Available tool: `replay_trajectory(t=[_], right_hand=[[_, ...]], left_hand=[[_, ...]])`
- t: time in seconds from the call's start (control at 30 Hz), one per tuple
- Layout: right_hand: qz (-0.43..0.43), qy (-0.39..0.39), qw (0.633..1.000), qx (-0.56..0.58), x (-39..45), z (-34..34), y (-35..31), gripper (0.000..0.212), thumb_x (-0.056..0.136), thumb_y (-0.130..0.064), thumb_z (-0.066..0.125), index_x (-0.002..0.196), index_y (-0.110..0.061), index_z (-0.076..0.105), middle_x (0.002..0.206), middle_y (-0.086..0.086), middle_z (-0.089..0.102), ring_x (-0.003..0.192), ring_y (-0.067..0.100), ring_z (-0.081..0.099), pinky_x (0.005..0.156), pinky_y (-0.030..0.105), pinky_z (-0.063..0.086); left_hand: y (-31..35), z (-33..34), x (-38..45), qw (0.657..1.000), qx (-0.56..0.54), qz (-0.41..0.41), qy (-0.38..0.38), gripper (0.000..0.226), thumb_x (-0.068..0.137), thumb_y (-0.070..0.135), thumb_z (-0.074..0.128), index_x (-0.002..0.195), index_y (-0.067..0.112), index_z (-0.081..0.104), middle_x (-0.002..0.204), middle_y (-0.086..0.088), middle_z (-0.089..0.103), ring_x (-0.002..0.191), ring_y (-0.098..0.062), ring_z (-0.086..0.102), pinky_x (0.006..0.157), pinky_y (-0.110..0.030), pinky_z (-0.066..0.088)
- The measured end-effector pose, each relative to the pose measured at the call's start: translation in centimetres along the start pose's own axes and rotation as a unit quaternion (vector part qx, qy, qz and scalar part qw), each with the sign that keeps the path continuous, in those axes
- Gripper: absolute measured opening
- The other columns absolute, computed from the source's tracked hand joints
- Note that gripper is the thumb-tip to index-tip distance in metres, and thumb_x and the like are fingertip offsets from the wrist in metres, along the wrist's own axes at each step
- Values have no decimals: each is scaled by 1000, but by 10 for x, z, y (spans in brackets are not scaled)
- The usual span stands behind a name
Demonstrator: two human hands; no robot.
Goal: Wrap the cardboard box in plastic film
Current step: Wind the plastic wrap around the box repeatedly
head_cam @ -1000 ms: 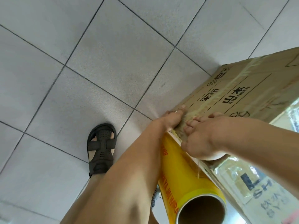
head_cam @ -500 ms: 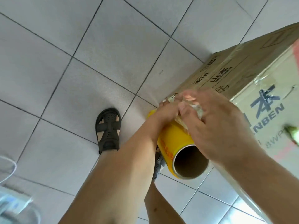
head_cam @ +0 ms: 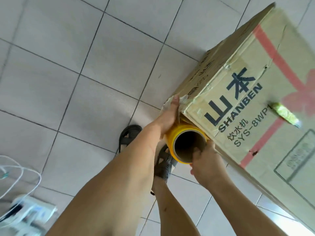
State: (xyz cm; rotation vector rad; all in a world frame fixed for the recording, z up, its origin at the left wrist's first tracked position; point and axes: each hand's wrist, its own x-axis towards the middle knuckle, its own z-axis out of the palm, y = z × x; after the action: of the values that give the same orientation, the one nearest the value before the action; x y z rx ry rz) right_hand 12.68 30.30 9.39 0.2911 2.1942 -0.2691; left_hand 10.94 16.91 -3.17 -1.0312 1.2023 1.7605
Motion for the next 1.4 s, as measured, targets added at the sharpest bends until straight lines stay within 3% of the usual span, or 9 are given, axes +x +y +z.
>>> replay_trajectory(t=[0.13,0.37,0.5,0.67,0.87,0.97,1.07,1.17,1.4], right_hand=[[-25,-9,989,-147,-5,-18,2,12,104,-24,36,105,-13,29,75,3,46,88,34,63,64,33,36],[61,-55,996,30,-2,-5,6,13,102,-23,37,104,-10,35,80,7,53,75,29,57,66,34,46],[133,-108,964,205,-15,4,-1,20,100,-19,42,110,-4,50,88,19,69,73,34,72,65,40,60],[112,-122,975,151,-17,-2,-5,14,99,-19,41,103,-7,47,83,17,70,70,32,72,66,43,61],[13,-108,987,-117,-23,-39,-18,51,93,-63,23,113,-18,37,82,-2,59,74,21,60,67,32,48],[-91,-29,955,-281,-36,-75,-71,55,75,-78,1,111,-42,22,97,-15,51,93,13,54,75,31,47],[-216,19,917,-336,-4,-86,-122,55,87,-72,17,130,-41,33,125,-13,52,116,15,48,92,35,40],[-274,-86,829,-480,59,-62,-159,59,99,-59,32,149,-26,33,149,0,42,136,24,40,110,45,34],[-165,-284,701,-633,135,-15,-179,63,105,-52,24,155,-15,29,159,10,33,144,29,33,112,38,27]], left_hand=[[4,9,-10,997,-75,-20,-12,77,103,84,14,126,37,71,103,0,85,91,-14,81,78,-26,65],[-2,13,-1,991,-128,-15,-36,92,102,85,13,162,28,53,139,-18,75,112,-28,80,78,-35,68],[7,10,-13,999,-40,-11,-6,90,106,77,7,151,21,61,104,-3,85,79,-11,82,65,-23,63],[1,0,-4,998,0,-53,42,91,107,77,3,166,25,48,165,-10,54,150,-29,51,129,-45,38],[-33,-6,53,984,-152,-80,50,106,94,94,14,160,23,56,158,-17,61,146,-38,57,129,-56,40],[-28,-6,68,968,-224,-79,79,96,104,84,15,152,16,61,152,-18,65,125,-32,68,118,-44,48],[-26,-6,72,948,-291,-82,100,88,106,81,23,140,13,67,137,-22,71,109,-30,73,107,-40,55],[-22,-14,77,957,-251,-49,138,71,118,58,20,160,11,52,153,-17,63,110,-18,75,80,-28,58],[-37,-37,132,945,-260,-98,174,68,119,54,25,149,2,57,147,-19,66,137,-38,61,120,-46,48]])
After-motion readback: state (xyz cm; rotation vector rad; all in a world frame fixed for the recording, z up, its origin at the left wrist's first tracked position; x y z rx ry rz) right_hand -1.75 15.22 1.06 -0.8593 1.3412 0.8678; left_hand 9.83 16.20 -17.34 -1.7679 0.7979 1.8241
